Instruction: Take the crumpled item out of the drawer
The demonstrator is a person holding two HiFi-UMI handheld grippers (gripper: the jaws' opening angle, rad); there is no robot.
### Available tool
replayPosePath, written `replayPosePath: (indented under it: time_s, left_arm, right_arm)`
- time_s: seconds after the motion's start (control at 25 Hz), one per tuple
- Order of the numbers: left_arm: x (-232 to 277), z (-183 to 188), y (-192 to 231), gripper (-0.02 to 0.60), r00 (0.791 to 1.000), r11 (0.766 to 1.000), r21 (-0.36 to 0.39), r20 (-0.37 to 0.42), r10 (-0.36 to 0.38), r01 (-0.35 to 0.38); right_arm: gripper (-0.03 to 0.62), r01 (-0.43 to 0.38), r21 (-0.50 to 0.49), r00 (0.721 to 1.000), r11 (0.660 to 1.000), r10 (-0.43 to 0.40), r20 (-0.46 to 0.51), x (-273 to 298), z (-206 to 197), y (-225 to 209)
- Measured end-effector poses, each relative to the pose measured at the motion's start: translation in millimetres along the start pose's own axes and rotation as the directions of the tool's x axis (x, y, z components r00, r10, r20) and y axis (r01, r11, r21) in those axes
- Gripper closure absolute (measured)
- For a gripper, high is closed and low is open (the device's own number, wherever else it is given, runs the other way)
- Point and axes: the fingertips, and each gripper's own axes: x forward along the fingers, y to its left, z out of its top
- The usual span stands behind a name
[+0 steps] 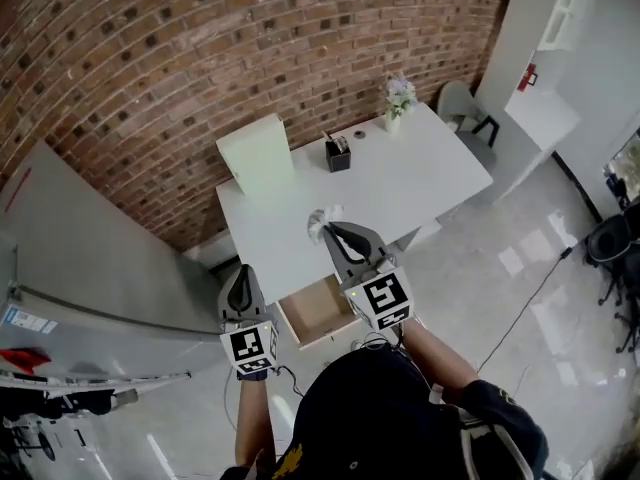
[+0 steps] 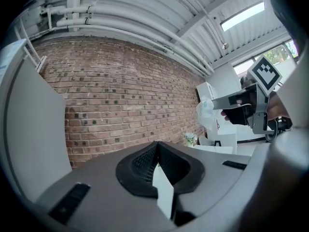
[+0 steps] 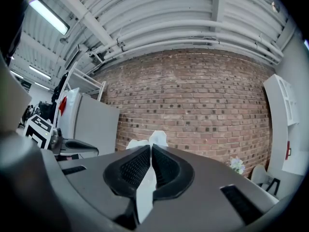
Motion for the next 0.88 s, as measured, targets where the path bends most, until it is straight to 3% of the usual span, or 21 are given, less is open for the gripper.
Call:
replayPosePath:
  time_s: [0.32, 0.64, 0.88]
  left_arm:
    - [-2.6, 11.4, -17.6, 0.565, 0.999, 0.999, 0.003, 0.026, -0.042, 0.042]
    - [-26.8, 10.3, -19.3, 0.565, 0.999, 0.999, -0.022, 0.033, -0.025, 0.026]
    - [-40.8, 13.0, -17.1, 0.565, 0.996, 0.999, -0.018, 0.076, -0.044, 0.045]
  right_arm:
    - [0.557, 0.043, -0.050, 0.999, 0.998, -0.042, 0.031, -25.9, 21.1, -1.8]
    - [0.557, 0.032, -0.050, 0.999, 0.998, -0.030, 0.035, -48.1, 27.7, 13.9]
    - [0.557, 0.069, -0.089, 0.996, 0.994, -0.063, 0.066, -66.0, 43.7, 26.5]
